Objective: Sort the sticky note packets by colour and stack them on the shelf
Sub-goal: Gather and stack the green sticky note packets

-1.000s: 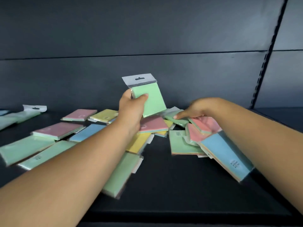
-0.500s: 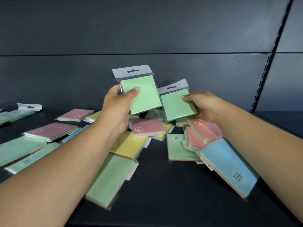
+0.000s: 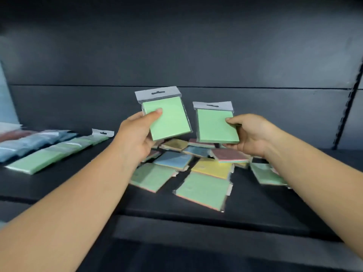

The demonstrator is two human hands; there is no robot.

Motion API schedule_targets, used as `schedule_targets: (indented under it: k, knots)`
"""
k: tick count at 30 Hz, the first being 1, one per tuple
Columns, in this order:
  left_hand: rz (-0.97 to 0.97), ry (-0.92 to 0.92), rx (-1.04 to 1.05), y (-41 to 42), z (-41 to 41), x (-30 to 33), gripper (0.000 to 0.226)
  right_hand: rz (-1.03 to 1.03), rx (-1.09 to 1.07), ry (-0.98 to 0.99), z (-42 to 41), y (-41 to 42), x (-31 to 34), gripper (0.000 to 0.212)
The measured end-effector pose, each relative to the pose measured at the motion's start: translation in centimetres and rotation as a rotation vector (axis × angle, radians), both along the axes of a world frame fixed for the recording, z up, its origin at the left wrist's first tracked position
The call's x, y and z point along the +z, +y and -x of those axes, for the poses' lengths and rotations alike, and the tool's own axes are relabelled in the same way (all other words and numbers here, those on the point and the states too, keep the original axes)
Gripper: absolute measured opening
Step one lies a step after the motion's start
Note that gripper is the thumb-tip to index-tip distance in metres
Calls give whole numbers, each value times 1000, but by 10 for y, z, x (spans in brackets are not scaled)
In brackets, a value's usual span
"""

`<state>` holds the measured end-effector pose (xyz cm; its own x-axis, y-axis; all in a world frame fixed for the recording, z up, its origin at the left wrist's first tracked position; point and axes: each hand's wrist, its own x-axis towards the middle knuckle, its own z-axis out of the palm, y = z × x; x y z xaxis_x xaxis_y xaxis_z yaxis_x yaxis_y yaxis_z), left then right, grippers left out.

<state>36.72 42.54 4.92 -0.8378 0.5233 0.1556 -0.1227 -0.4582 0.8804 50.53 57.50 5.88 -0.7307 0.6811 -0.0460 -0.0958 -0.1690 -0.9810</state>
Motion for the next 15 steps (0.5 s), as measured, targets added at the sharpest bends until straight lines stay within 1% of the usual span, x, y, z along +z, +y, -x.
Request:
schedule_targets:
  k: [4,8,12,15]
  knots:
    - [58,39,81,-93,45,-9,9,-35,-48,21,37,-73,-11,13]
    - [156,46,177,-186,97,-24,8,-22,-101,42,81,-146,-22,18]
    - [229,67,211,-246,129,-33,13,-3,-131,55,112,-198,-28,19]
    - [347,152,212,-271,150,-35,12,10,-126,44,129,-222,-31,17]
